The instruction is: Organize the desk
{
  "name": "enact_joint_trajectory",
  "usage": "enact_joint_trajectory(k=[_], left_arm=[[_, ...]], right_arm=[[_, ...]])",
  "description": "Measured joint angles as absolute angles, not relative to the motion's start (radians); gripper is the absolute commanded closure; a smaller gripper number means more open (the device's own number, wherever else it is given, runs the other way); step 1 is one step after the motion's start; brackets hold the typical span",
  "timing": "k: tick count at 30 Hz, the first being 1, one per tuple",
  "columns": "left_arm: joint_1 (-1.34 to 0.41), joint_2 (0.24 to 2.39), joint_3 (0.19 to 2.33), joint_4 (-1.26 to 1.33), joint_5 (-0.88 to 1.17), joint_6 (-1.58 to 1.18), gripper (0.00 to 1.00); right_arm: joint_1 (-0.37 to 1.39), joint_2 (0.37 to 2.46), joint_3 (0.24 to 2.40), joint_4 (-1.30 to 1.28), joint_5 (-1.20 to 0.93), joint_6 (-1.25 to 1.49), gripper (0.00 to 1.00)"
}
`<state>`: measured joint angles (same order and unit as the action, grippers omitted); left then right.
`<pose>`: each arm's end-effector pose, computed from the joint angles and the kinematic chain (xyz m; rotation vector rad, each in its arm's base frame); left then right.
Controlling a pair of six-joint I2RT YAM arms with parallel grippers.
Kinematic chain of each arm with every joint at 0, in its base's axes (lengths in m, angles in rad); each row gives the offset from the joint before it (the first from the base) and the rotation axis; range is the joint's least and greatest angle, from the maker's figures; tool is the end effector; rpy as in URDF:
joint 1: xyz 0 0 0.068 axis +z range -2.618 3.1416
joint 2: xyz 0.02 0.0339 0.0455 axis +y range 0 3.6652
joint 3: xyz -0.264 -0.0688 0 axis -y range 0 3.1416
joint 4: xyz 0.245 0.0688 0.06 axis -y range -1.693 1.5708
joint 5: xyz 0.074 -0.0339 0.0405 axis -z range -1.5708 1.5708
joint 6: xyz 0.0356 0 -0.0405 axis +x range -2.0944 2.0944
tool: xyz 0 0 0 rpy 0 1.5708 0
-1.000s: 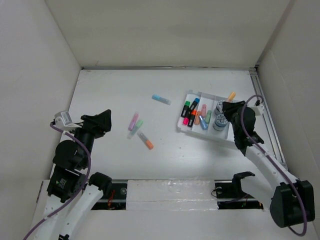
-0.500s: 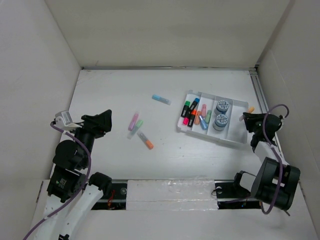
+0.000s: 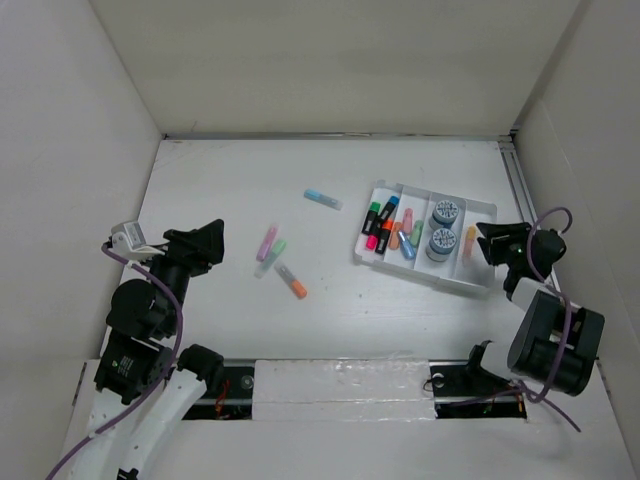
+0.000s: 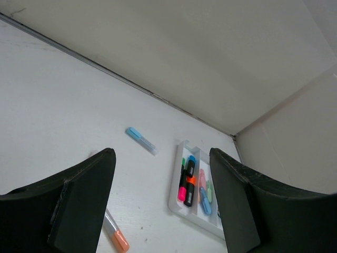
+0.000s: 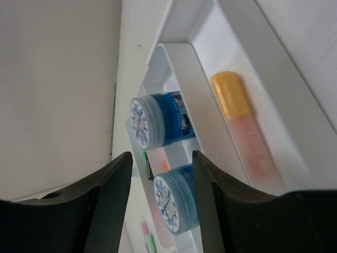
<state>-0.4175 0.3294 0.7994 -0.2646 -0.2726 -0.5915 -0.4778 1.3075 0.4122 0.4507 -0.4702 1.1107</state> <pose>0.0656 -0.0186 0.3854 -0.3530 1.3591 -0.6568 0.2265 -0.0991 0.1692 1.2450 1.6577 0.8693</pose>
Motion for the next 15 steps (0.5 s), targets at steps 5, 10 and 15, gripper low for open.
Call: enact_joint_trajectory(k=[5,10,15], left_arm=[[-0.418,0.331,0.799,-0.262,-0.270,-0.591,0.32],[-0.418,0.336,0.799,-0.258,-0.267,-0.591,0.32],[-0.418,0.339,0.799,-0.257,-0.265,-0.591,0.32]], right_arm=[[-0.451,1.101,0.401,0.418,-0.388,1.089,0.63],[-0.180,0.839,0.414,0.373,-0.249,0.996,1.00],[0.208,0.898,0.551,0.321,-0.176,0.870,0.73]])
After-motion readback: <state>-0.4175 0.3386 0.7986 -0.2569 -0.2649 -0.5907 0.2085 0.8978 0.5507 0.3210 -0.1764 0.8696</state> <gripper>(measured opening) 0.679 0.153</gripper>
